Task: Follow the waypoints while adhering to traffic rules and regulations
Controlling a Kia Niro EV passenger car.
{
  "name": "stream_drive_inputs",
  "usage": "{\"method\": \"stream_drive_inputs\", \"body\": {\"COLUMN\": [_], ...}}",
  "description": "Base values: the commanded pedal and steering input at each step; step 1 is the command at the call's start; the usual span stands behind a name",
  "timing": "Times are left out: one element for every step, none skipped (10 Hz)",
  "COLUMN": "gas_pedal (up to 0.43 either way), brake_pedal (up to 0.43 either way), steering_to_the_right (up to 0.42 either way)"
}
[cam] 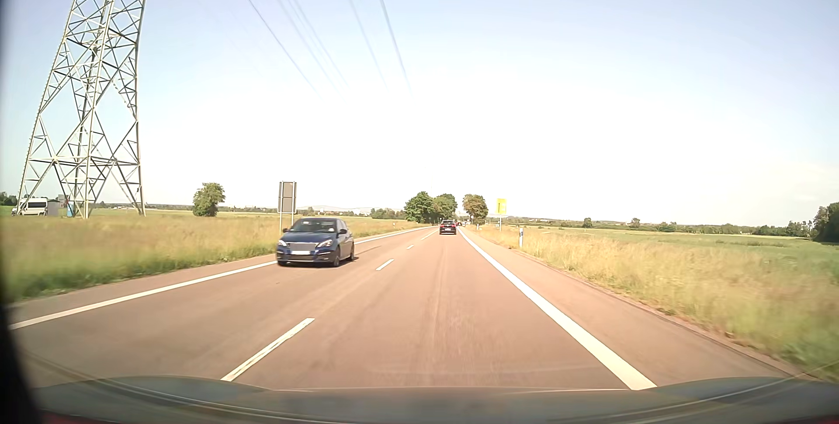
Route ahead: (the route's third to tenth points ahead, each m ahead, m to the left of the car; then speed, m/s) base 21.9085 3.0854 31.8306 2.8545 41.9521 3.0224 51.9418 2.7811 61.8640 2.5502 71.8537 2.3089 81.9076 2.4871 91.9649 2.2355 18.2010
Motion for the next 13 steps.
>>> {"method": "stream_drive_inputs", "body": {"gas_pedal": [0.087, 0.087, 0.087, 0.087, 0.087, 0.087, 0.087, 0.087, 0.087, 0.087, 0.087, 0.087, 0.087], "brake_pedal": [0.03, 0.03, 0.03, 0.03, 0.03, 0.03, 0.03, 0.03, 0.03, 0.03, 0.03, 0.024, 0.03], "steering_to_the_right": [0.0, 0.001, 0.002, 0.002, 0.002, 0.002, 0.002, 0.002, 0.003, 0.002, 0.003, 0.003, 0.003]}}
